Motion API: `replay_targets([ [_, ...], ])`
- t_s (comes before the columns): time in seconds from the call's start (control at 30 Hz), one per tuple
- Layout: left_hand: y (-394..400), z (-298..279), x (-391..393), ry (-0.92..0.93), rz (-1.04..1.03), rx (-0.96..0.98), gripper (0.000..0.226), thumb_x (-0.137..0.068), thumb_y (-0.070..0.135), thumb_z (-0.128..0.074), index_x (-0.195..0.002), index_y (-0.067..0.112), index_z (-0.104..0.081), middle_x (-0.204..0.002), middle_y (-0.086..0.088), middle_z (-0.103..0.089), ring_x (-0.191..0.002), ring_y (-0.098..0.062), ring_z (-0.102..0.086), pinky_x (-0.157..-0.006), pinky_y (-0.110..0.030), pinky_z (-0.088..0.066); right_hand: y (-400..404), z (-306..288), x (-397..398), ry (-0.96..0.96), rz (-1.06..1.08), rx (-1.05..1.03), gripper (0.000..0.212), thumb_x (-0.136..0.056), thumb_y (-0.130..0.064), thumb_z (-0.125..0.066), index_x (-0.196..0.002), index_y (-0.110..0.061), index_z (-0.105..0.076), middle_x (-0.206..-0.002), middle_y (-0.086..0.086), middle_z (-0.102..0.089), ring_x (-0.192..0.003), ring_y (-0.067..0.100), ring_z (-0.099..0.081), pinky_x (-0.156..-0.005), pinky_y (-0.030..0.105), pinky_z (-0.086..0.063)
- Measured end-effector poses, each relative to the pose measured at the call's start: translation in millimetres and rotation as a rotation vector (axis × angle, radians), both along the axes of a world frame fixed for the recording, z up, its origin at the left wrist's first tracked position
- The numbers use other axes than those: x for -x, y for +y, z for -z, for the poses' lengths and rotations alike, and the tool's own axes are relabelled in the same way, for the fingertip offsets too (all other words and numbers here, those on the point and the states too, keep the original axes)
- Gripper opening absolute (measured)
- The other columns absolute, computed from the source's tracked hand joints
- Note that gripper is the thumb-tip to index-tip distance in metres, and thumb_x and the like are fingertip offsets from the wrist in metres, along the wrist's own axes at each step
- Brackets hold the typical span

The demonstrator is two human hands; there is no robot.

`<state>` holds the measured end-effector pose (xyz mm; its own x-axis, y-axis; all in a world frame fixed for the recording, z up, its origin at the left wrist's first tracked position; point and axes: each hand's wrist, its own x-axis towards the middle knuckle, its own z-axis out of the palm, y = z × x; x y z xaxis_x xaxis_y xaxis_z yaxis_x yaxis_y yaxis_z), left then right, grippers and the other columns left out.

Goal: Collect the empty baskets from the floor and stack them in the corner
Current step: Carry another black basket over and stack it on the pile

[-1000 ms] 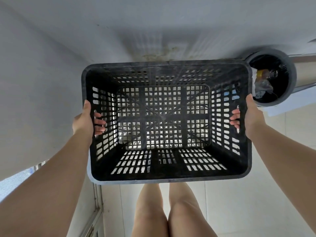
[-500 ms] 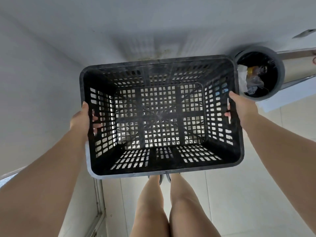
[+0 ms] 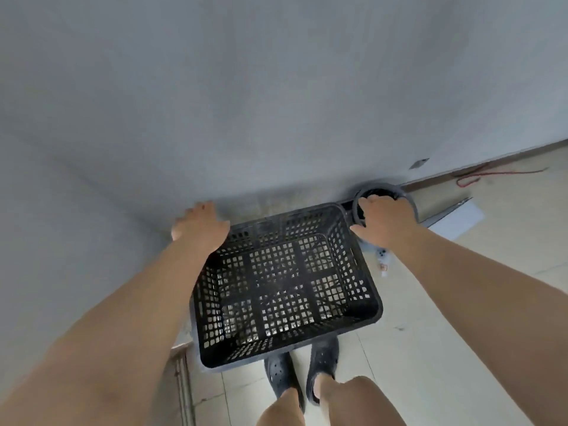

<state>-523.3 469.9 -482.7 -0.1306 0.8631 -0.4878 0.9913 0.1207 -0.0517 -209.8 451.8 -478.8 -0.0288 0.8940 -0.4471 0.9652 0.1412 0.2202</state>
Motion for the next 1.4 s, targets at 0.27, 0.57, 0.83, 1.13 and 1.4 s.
replay_targets([
  [0.27, 47.8, -168.9, -84.3, 0.05, 0.45, -0.361, 0.056, -0.098, 0.046, -0.035, -0.145, 0.014, -0.03, -0.143, -0.007, -0.041, -0.129, -0.027, -0.042, -0.099, -0.039, -0.037, 8.9, -171.9, -26.0, -0.044, 0.088, -0.233, 0.068, -0.094, -0.056, -0.037, -0.149, -0.017, -0.025, -0.151, 0.006, -0.033, -0.138, 0.027, -0.031, -0.107, 0.042, -0.028],
  [0.57, 34.5, -318.8, -215.0, -0.084, 0.711, -0.687, 0.057, -0.097, 0.046, -0.04, -0.145, 0.015, -0.032, -0.144, -0.005, -0.041, -0.131, -0.026, -0.039, -0.103, -0.038, -0.032, -48.7, -321.9, -118.0, -0.209, 0.283, -0.462, 0.069, -0.096, -0.055, -0.033, -0.151, -0.016, -0.02, -0.154, 0.006, -0.029, -0.142, 0.027, -0.025, -0.114, 0.04, -0.023],
  [0.83, -26.6, -389.9, -337.4, -0.149, 0.924, -0.8, 0.058, -0.096, 0.047, -0.039, -0.144, 0.015, -0.033, -0.144, -0.005, -0.041, -0.131, -0.027, -0.039, -0.105, -0.039, -0.03, -137.9, -401.2, -202.4, -0.282, 0.441, -0.56, 0.07, -0.096, -0.054, -0.033, -0.153, -0.017, -0.016, -0.156, 0.005, -0.025, -0.144, 0.025, -0.02, -0.116, 0.04, -0.018],
  [1.13, -105.2, -438.9, -468.7, -0.244, 1.138, -0.907, 0.057, -0.096, 0.046, -0.039, -0.143, 0.016, -0.034, -0.143, -0.004, -0.042, -0.131, -0.026, -0.038, -0.104, -0.039, -0.03, -249.2, -444.8, -289.2, -0.335, 0.632, -0.658, 0.069, -0.095, -0.053, -0.037, -0.151, -0.016, -0.021, -0.153, 0.007, -0.03, -0.141, 0.027, -0.027, -0.113, 0.041, -0.027],
  [1.4, -189.5, -446.0, -580.3, -0.391, 1.41, -0.898, 0.056, -0.096, 0.044, -0.04, -0.143, 0.016, -0.035, -0.146, -0.005, -0.041, -0.133, -0.027, -0.037, -0.107, -0.039, -0.028, -355.9, -456.3, -352.9, -0.395, 0.886, -0.661, 0.069, -0.095, -0.052, -0.039, -0.152, -0.017, -0.022, -0.153, 0.007, -0.031, -0.141, 0.028, -0.026, -0.114, 0.043, -0.024],
])
